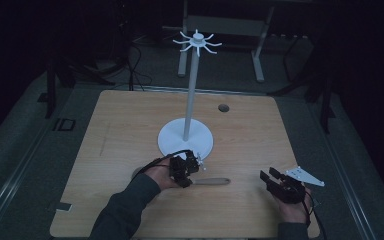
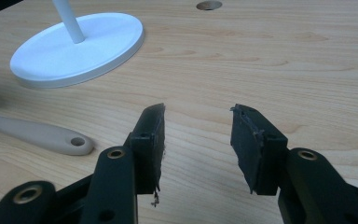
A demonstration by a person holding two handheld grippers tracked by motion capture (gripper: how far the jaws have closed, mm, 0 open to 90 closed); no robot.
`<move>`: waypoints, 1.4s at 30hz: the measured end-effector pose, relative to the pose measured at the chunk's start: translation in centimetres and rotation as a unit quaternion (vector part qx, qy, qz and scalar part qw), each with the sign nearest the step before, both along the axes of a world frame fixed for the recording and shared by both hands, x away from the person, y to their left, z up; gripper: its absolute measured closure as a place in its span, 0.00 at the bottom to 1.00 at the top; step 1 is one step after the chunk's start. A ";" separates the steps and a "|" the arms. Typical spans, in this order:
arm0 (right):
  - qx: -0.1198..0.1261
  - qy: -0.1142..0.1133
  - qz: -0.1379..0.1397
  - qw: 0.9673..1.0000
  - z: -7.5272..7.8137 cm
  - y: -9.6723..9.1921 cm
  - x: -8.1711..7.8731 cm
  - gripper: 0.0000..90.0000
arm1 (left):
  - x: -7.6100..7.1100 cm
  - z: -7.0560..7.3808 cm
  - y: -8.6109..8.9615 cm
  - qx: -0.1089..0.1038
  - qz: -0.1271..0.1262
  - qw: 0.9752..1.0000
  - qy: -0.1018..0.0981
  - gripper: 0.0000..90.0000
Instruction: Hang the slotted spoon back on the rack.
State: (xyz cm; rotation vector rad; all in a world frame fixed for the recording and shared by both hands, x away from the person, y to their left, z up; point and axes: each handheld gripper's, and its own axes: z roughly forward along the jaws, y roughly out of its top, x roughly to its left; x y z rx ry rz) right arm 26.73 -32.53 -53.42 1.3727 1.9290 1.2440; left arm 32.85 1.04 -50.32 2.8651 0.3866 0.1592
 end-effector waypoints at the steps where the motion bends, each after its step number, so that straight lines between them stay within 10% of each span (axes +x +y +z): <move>1: 0.000 0.000 0.000 1.000 0.0 0.0 0.0 0.60 | 0.1 -0.1 -0.2 0.003 -0.002 1.000 0.002 0.76; 22: 0.005 0.003 -0.002 1.000 -0.2 -0.2 0.0 0.60 | 0.9 -1.9 -3.1 0.052 -0.023 0.998 0.021 0.80; 42: 0.008 0.008 0.000 1.000 -0.3 -0.1 0.1 0.60 | 2.0 -2.4 -3.2 0.045 -0.021 0.997 0.058 0.79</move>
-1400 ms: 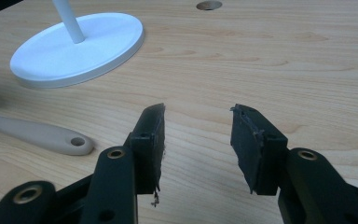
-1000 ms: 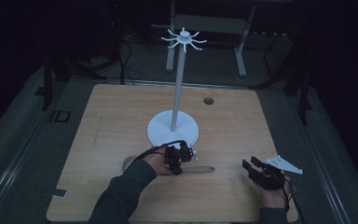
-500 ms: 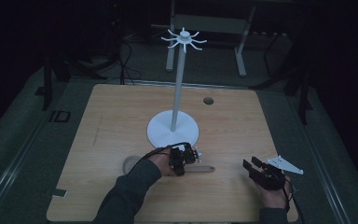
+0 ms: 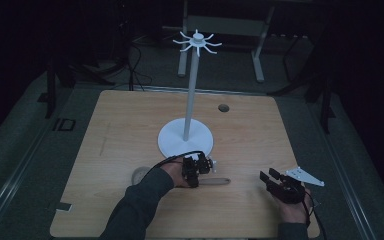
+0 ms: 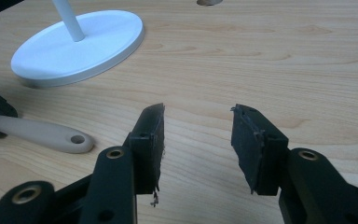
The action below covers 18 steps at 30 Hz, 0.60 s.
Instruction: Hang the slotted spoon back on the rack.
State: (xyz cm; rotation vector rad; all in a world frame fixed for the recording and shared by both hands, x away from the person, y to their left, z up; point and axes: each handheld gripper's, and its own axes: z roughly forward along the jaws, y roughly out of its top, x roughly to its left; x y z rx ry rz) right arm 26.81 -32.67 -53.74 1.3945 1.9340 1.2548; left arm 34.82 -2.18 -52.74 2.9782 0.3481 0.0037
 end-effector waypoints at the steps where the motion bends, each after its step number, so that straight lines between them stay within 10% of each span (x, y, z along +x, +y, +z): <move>1: 0.000 0.000 0.000 1.000 0.0 0.0 0.0 0.60 | 0.0 0.0 0.0 0.000 -0.005 1.000 0.000 0.80; 18: 0.001 0.001 -0.003 1.000 -0.1 -0.1 0.0 0.59 | 0.0 1.6 1.0 -0.016 0.023 0.998 -0.048 0.84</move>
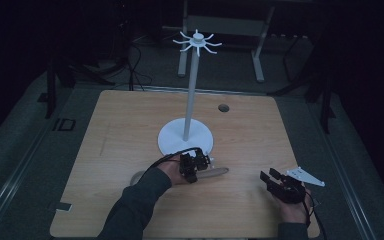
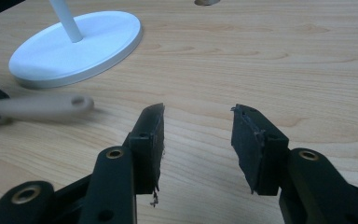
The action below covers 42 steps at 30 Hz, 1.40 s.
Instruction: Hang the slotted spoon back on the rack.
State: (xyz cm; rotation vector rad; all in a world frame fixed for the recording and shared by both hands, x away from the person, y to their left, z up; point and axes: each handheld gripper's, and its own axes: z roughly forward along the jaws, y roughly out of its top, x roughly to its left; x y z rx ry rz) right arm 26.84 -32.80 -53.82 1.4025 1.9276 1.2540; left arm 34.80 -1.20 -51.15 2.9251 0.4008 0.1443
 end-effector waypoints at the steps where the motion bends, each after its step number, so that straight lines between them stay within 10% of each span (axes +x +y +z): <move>1: 0.000 0.000 0.000 1.000 0.0 0.0 0.0 0.59 | 0.0 0.3 0.1 -0.004 0.005 1.000 -0.004 0.84; 15: -0.002 0.001 0.001 1.000 -0.1 0.2 0.1 0.59 | -0.5 2.9 1.1 -0.060 0.060 0.995 -0.057 0.84; 27: -0.001 0.002 0.001 1.000 -0.1 0.3 0.1 0.59 | -1.1 5.2 1.9 -0.110 0.108 0.983 -0.102 0.84; 42: -0.003 0.002 0.000 1.000 -0.2 0.3 0.1 0.59 | -1.5 7.0 2.7 -0.167 0.167 0.962 -0.137 0.84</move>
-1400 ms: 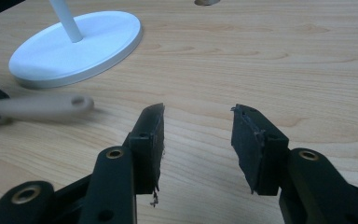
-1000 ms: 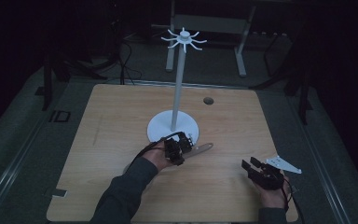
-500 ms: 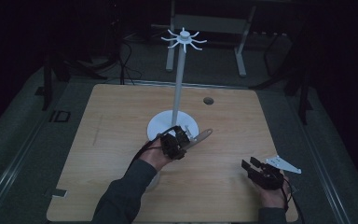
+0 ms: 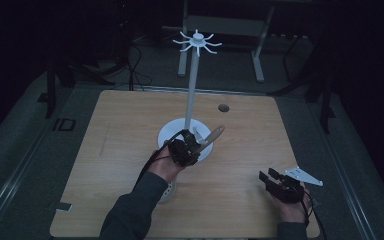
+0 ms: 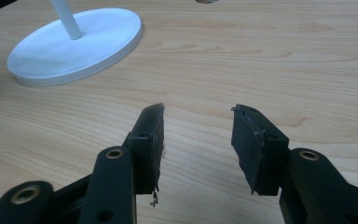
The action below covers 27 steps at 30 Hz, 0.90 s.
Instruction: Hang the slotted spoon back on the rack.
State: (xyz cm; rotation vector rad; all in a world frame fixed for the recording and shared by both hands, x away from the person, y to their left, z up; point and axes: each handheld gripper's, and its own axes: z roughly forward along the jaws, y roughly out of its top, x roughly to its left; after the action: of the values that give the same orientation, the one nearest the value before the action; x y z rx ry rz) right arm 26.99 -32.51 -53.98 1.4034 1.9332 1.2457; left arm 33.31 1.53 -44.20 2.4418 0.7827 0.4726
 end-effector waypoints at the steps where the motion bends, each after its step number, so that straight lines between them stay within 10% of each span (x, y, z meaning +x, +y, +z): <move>1: 0.000 0.000 0.000 1.000 0.0 0.0 0.0 0.59 | -0.1 0.1 0.0 -0.006 0.006 1.000 -0.004 0.84; 13: 0.000 0.000 -0.001 1.000 0.0 0.0 0.1 0.59 | -0.5 1.3 0.4 -0.044 0.052 0.997 -0.038 0.84; 27: 0.000 0.001 -0.001 1.000 -0.1 0.1 0.1 0.59 | -1.2 1.9 0.8 -0.096 0.111 0.986 -0.073 0.84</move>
State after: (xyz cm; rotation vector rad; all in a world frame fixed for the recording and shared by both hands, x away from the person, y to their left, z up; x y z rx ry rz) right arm 27.07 -32.45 -54.03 1.4051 1.9332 1.2438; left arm 32.16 2.33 -42.32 2.1261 0.9936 0.6226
